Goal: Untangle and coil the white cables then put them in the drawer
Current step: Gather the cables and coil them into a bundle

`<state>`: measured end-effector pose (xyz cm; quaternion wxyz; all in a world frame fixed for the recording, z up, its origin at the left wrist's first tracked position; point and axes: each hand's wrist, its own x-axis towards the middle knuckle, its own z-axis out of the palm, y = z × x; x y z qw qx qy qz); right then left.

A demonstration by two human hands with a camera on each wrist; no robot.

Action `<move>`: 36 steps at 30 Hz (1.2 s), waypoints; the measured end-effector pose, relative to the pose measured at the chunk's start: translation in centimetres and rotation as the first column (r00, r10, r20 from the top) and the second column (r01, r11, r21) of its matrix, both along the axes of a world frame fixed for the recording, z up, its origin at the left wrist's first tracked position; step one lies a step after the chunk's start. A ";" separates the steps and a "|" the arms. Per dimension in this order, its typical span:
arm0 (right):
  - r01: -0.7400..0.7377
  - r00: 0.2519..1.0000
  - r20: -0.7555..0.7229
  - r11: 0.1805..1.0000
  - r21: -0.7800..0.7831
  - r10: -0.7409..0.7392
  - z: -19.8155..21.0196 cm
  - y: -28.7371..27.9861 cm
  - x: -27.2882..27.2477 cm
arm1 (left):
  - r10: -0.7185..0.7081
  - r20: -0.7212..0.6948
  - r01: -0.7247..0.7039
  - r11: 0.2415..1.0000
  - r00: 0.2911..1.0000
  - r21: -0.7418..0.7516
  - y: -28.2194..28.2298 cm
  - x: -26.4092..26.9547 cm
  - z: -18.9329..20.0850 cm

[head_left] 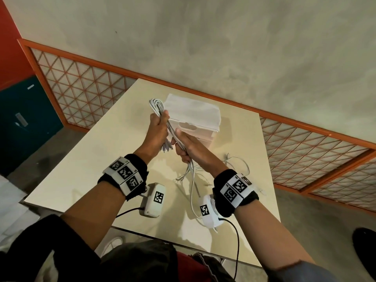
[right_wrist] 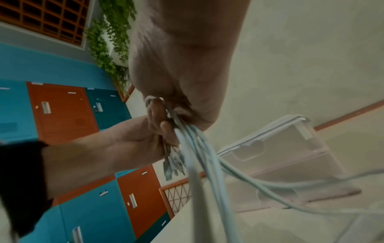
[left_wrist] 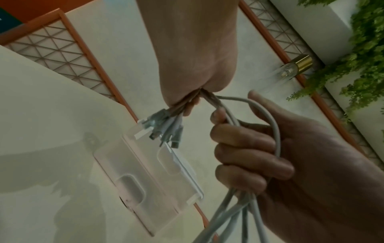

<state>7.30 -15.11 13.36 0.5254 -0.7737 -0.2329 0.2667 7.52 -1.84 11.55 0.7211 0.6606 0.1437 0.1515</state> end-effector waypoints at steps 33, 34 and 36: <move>-0.365 0.928 -0.015 0.901 -0.235 0.372 -2.3 -2.9 -0.2 | 0.164 0.137 -0.139 0.975 0.977 -0.173 0.0 2.4 1.7; -0.370 0.926 -0.024 0.895 -0.248 0.376 -2.3 -3.2 0.0 | 0.148 0.136 -0.121 0.975 0.980 -0.187 0.2 2.5 1.6; -0.356 0.930 -0.014 0.891 -0.281 0.367 -2.0 -3.8 0.6 | 0.083 0.146 -0.056 0.983 0.986 -0.176 0.6 2.6 1.6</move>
